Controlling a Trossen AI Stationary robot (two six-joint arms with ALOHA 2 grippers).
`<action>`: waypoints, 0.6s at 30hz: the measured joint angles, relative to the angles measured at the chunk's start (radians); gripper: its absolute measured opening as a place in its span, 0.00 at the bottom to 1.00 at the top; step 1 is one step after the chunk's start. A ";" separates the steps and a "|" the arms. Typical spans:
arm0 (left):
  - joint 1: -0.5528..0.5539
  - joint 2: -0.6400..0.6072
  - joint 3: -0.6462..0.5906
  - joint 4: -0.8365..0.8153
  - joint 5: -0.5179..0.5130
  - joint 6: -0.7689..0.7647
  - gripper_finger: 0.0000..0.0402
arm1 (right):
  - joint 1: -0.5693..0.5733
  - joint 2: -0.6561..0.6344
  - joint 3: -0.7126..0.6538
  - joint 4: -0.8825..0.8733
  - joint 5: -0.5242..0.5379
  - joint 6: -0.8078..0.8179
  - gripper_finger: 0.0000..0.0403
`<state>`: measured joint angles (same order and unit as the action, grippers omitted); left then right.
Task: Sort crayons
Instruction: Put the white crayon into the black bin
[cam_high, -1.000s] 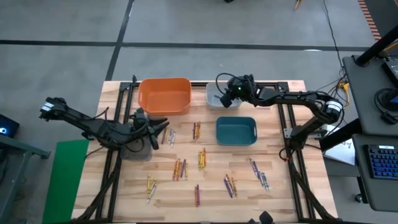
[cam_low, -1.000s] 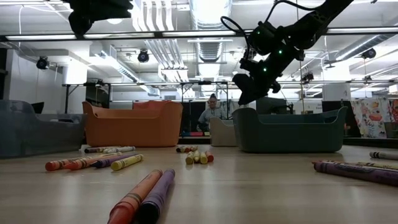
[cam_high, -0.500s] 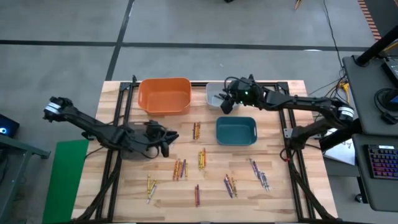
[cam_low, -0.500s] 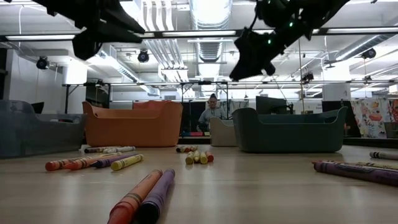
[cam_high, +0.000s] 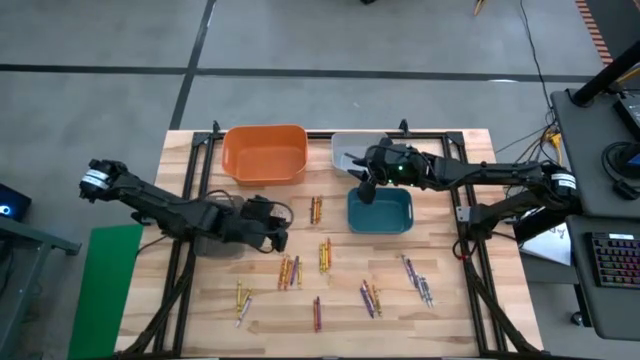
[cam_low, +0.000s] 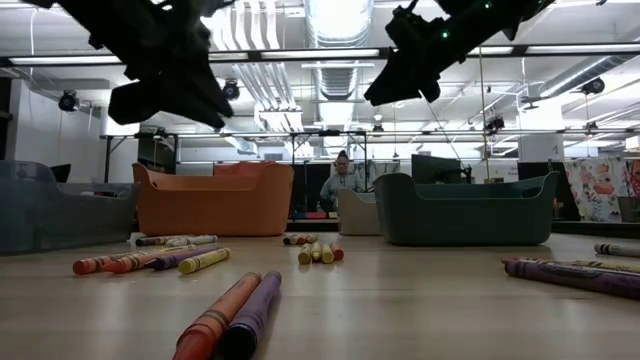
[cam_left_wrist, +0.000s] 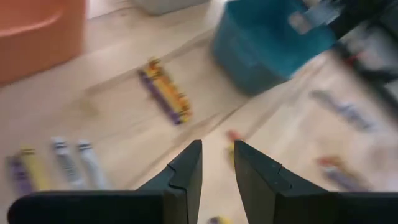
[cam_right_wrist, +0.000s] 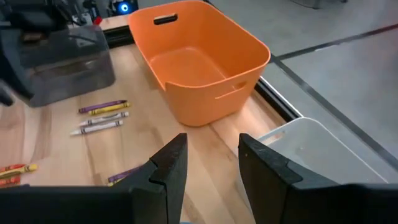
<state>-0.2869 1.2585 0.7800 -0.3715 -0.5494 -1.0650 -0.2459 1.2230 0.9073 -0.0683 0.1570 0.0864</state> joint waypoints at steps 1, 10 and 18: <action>0.019 0.017 0.028 -0.064 0.024 0.005 0.19 | 0.000 0.004 0.000 -0.002 0.000 0.000 0.33; 0.108 0.205 0.187 -0.363 0.113 0.010 0.11 | -0.001 0.039 0.000 -0.016 0.002 -0.015 0.33; 0.126 0.323 0.224 -0.365 0.185 -0.030 0.08 | -0.001 0.049 0.000 -0.046 0.002 -0.016 0.33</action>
<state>-0.1606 1.5818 1.0042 -0.7370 -0.3644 -1.0952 -0.2466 1.2720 0.9073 -0.1143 0.1589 0.0702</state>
